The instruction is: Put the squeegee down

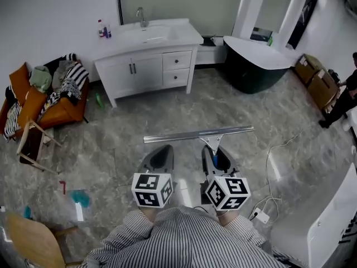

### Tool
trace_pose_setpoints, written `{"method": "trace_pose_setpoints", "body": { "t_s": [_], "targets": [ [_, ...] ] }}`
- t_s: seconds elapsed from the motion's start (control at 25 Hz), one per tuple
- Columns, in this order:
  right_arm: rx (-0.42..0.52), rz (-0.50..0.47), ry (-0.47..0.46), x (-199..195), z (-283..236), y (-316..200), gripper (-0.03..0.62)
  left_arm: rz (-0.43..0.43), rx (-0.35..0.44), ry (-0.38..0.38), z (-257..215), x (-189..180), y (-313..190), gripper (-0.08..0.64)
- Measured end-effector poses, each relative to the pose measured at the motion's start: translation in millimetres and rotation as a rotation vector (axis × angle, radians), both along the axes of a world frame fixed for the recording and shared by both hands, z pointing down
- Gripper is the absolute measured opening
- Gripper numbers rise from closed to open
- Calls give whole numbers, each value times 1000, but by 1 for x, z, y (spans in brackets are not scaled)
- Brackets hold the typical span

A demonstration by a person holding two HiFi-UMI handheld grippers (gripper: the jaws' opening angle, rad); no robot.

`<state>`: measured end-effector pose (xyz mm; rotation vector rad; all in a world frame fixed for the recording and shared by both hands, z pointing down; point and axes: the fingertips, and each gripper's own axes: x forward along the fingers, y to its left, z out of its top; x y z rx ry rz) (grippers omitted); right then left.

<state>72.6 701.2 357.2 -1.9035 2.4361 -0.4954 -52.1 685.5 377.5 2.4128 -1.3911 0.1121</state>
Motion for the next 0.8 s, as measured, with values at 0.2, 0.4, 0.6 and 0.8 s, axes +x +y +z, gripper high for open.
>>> {"method": "trace_pose_setpoints", "body": {
  "t_s": [0.2, 0.4, 0.6, 0.8],
  "targets": [
    [-43, 4, -7, 14, 14, -26, 123, -5, -16, 1, 5, 13, -23, 12],
    [-66, 15, -20, 20, 27, -47, 121, 22, -27, -17, 14, 25, -42, 12],
    [-67, 35, -26, 22, 31, -80, 121, 44, -26, -25, 16, 28, -75, 12],
    [-58, 42, -17, 14, 29, -128, 121, 58, -7, -13, 8, 22, -128, 12]
  ]
}}
